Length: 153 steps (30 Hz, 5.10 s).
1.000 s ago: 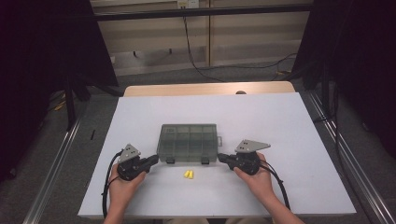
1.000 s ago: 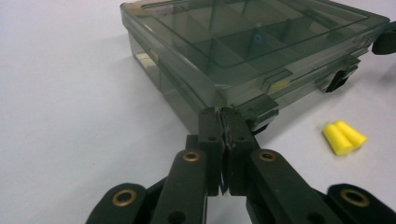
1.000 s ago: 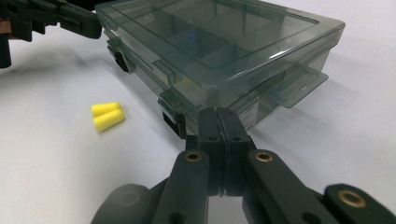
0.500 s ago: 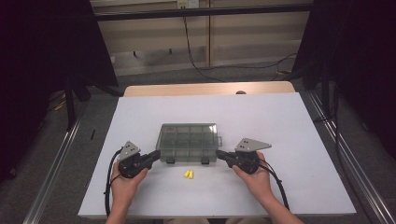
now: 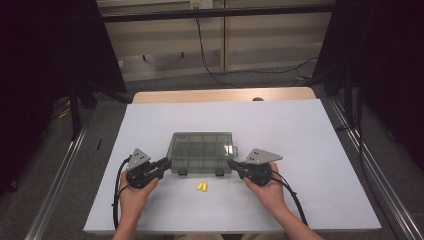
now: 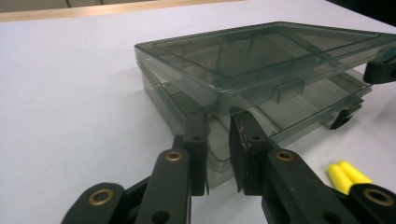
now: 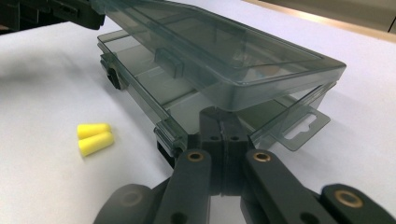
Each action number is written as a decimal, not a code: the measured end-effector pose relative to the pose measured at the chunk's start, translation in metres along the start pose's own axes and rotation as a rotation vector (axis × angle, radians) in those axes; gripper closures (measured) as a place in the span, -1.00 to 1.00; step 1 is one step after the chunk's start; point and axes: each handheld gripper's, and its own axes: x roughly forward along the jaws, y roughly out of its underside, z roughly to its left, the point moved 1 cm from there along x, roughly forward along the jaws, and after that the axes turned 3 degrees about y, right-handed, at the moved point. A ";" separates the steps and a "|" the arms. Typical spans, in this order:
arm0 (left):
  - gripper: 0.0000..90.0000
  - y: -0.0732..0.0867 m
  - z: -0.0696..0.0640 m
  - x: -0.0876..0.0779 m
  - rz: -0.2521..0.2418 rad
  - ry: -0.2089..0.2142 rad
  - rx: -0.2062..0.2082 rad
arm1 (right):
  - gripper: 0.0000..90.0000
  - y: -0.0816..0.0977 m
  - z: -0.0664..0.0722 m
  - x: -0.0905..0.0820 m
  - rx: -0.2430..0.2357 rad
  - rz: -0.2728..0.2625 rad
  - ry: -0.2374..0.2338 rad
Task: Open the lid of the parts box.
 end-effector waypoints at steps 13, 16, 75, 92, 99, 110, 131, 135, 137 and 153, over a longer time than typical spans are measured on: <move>0.66 -0.004 0.002 -0.001 -0.028 -0.025 -0.004 | 1.00 0.001 0.000 0.000 -0.007 -0.010 -0.001; 0.65 -0.004 0.002 -0.001 -0.028 -0.028 -0.008 | 1.00 0.002 0.001 0.000 -0.005 -0.014 0.005; 0.73 -0.044 0.010 0.014 -0.039 -0.064 0.003 | 1.00 0.003 0.002 0.001 -0.022 -0.023 0.012; 0.74 -0.050 0.015 0.017 -0.041 -0.056 -0.017 | 1.00 0.003 0.003 0.001 -0.041 -0.024 0.022; 0.74 -0.056 0.016 0.018 -0.033 -0.060 -0.011 | 1.00 0.003 0.004 0.001 -0.055 -0.026 0.028; 0.74 -0.061 0.019 0.022 -0.033 -0.060 -0.016 | 1.00 0.003 0.004 0.001 -0.061 -0.028 0.028; 0.74 -0.071 0.026 0.030 -0.026 -0.060 -0.021 | 1.00 0.004 0.004 0.001 -0.065 -0.033 0.024; 0.73 -0.071 0.026 0.030 -0.024 -0.059 -0.018 | 1.00 0.004 0.004 0.001 -0.065 -0.031 0.023; 0.74 -0.072 0.026 0.031 -0.028 -0.061 -0.026 | 1.00 0.004 0.004 0.001 -0.065 -0.031 0.023; 0.75 -0.077 0.028 0.032 -0.020 -0.061 -0.030 | 1.00 0.004 0.004 0.001 -0.066 -0.032 0.023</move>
